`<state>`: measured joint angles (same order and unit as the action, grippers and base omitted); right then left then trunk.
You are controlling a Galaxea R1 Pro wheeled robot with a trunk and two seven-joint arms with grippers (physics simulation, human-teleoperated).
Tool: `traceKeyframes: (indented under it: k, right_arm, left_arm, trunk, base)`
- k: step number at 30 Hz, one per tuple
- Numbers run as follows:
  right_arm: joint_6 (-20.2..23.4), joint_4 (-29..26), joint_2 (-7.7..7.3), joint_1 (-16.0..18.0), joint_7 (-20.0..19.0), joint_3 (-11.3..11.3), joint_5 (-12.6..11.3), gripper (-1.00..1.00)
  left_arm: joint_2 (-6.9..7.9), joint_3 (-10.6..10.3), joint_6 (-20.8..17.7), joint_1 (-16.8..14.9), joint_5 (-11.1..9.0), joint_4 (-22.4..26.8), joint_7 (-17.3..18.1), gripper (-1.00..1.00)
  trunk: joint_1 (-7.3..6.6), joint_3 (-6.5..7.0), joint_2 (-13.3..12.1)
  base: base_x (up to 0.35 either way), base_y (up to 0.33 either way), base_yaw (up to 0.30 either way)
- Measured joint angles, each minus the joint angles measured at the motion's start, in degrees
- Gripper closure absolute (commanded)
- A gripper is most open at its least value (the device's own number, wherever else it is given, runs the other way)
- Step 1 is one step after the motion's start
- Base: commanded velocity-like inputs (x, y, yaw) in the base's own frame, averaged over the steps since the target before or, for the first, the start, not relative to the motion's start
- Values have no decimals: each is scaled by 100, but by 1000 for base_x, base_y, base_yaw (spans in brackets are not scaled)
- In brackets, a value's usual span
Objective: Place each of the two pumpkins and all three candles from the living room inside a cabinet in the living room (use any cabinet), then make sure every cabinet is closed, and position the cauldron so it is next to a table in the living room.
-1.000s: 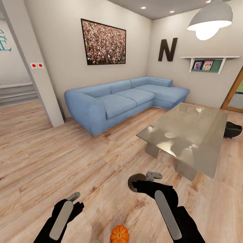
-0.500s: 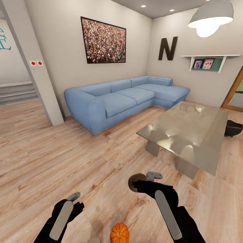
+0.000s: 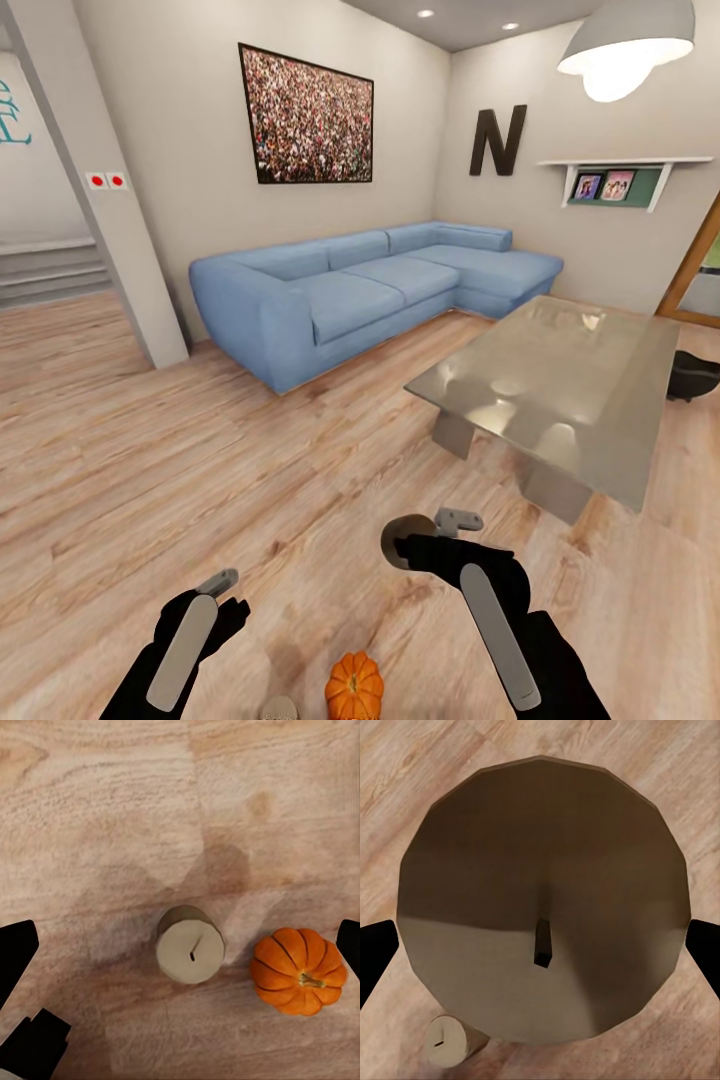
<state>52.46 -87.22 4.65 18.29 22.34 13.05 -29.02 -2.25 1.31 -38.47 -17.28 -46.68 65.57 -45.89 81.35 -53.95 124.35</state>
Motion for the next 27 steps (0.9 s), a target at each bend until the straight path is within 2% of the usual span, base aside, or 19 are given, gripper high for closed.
traceKeyframes:
  k: [27]
  right_arm:
    - [0, 17, -8, -1, 0, -10, 0, 100]
  left_arm:
    - [-1, 0, 0, 0, 0, 0, 1, -100]
  trunk:
    - [593, -485, 1083]
  base:
    - [0, 0, 0]
